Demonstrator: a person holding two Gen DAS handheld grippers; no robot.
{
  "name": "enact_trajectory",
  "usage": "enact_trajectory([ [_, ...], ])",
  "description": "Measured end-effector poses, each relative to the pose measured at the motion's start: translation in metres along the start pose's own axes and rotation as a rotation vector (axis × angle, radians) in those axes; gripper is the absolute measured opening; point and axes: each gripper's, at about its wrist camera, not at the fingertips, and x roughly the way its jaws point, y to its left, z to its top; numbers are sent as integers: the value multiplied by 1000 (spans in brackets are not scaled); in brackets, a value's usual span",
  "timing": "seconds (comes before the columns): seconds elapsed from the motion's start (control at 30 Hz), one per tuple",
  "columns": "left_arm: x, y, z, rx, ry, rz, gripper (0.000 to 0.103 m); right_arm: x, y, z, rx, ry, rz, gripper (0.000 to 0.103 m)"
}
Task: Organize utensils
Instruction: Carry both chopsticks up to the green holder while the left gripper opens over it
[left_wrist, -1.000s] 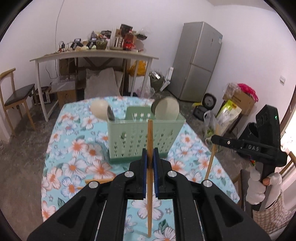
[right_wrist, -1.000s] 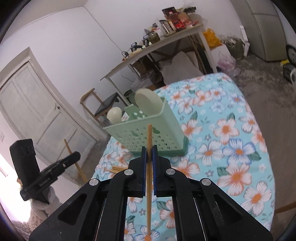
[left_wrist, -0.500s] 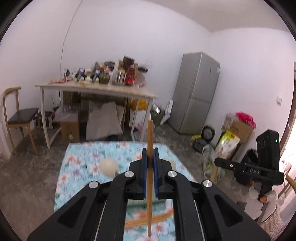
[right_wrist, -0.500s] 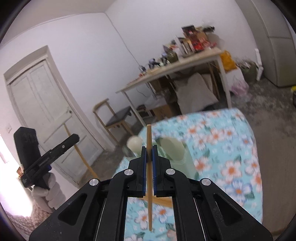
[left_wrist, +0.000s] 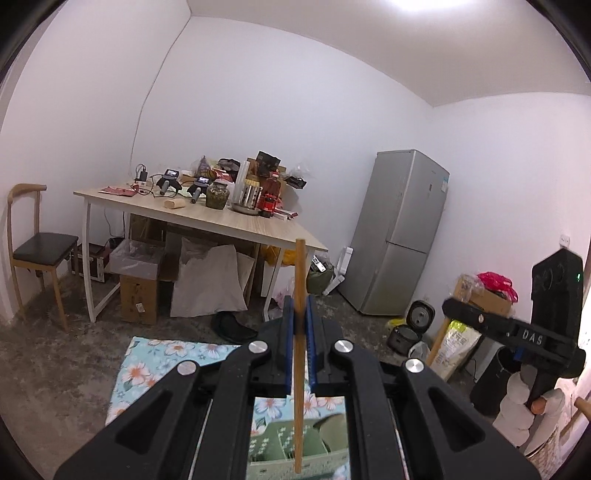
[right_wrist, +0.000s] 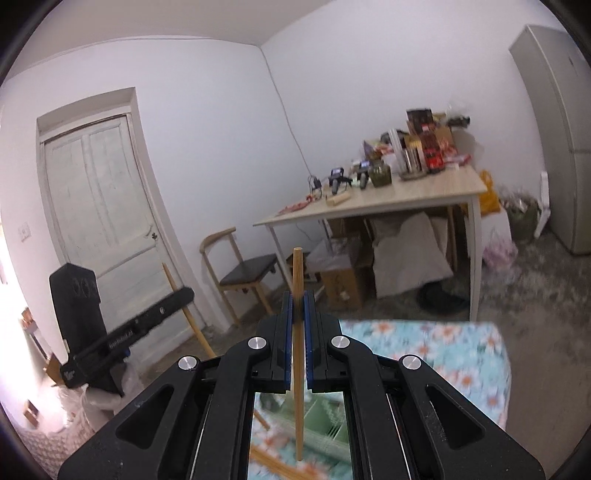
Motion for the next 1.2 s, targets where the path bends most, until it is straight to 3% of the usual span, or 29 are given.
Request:
enact_trajectory([
  [0.23, 42, 6, -20, -24, 19, -6, 5, 27, -10, 19, -40, -38, -32, 4],
  [0.47, 72, 13, -52, -10, 36, 22, 6, 40, -12, 16, -36, -25, -19, 4],
  [0.63, 85, 13, -73, 8, 97, 27, 6, 52, -8, 5, -56, 2, -22, 4],
  [0.67, 85, 13, -76, 5, 105, 22, 7, 55, -7, 3, -60, 9, -22, 4],
  [0.73, 81, 16, -80, -5, 118, 24, 22, 63, -5, -2, -72, 24, -22, 4],
  [0.8, 75, 20, -83, -17, 121, 25, 30, 69, -2, -7, -81, 43, -20, 4],
  [1.2, 10, 41, -94, -44, 115, 72, 42, 88, 12, -27, -169, 79, -40, 4],
])
